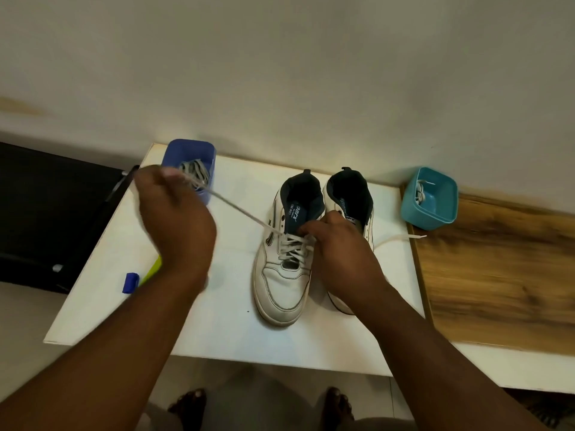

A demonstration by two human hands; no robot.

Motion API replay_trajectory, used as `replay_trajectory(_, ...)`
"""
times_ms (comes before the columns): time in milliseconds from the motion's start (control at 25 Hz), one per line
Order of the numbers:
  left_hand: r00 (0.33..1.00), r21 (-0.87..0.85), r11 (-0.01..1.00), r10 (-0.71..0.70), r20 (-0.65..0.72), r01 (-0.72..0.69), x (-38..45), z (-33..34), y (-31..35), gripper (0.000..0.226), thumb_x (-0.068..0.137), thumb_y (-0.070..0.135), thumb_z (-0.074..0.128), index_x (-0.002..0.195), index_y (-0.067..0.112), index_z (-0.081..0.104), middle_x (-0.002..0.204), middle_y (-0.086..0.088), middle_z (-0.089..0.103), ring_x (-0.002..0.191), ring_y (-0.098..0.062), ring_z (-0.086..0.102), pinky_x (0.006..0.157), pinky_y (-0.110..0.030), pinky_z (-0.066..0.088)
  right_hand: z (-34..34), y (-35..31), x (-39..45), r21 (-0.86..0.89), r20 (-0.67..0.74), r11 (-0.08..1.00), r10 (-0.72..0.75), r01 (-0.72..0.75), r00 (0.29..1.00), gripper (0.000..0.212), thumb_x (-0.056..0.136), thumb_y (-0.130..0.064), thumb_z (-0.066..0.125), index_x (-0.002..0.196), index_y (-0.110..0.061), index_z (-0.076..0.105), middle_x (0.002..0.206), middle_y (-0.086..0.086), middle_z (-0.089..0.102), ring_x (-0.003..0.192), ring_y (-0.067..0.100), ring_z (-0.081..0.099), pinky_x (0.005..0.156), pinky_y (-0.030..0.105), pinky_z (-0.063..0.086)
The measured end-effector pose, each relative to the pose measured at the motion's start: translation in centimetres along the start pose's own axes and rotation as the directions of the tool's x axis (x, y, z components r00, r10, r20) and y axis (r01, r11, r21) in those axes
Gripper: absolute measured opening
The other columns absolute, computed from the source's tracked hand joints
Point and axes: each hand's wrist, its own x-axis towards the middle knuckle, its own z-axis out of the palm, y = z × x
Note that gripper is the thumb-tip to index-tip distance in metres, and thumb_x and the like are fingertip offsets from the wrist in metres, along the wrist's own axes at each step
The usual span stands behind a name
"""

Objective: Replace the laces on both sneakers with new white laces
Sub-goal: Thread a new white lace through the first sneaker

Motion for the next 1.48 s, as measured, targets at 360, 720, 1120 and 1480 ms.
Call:
replay_trajectory(360,0.653,0.347,0.805,0.067,0.754,-0.482,-5.1,1.4,-2.2,0.039,0.094,0.045,0.066,0.131,0.033,0.056,0.127,0.005,0.058,0.105,-0.014,0.061,0.080,-0.023,0.041,0.3,0.1,0.1,-0.023,-0.021,1.000,-0.001,0.001,1.000,0.035,0.089,-0.010,0.061,0.117,-0.026,0.074,0.103,0.007,0.058,0.097,0.031,0.058,0.080,0.036,0.051)
replay_trajectory(720,0.675,0.445,0.690,0.086,0.733,-0.571,-2.8,0.7,-1.5,0.006,0.100,0.029,0.056,0.097,0.024,0.057,0.093,0.002,0.061,0.076,-0.017,0.059,0.065,-0.030,0.044,-0.2,0.5,0.1,-0.041,-0.036,0.999,0.010,-0.011,0.999,0.029,0.091,-0.008,0.063,0.112,-0.025,0.075,0.105,0.004,0.058,0.100,0.027,0.056,0.078,0.031,0.045)
replay_trajectory(1120,0.608,0.390,0.699,0.080,0.790,-0.599,-4.9,1.4,-1.4,0.031,0.095,0.040,0.062,0.124,0.029,0.060,0.124,0.000,0.061,0.109,-0.021,0.054,0.084,-0.035,0.046,-0.3,0.6,0.0,-0.026,-0.019,0.999,0.031,-0.031,0.999,0.031,0.096,-0.009,0.061,0.121,-0.022,0.074,0.113,0.008,0.058,0.109,0.027,0.055,0.085,0.028,0.041)
replay_trajectory(1480,0.793,0.528,0.719,0.052,0.607,-0.452,-4.2,1.0,-1.3,0.020,0.098,0.034,0.053,0.109,0.020,0.061,0.106,-0.002,0.065,0.097,-0.023,0.053,0.079,-0.038,0.042,0.2,0.9,0.2,0.080,-0.027,0.996,0.029,-0.027,0.999,0.043,0.090,0.000,0.059,0.121,-0.026,0.074,0.109,0.006,0.059,0.106,0.030,0.058,0.088,0.036,0.050)
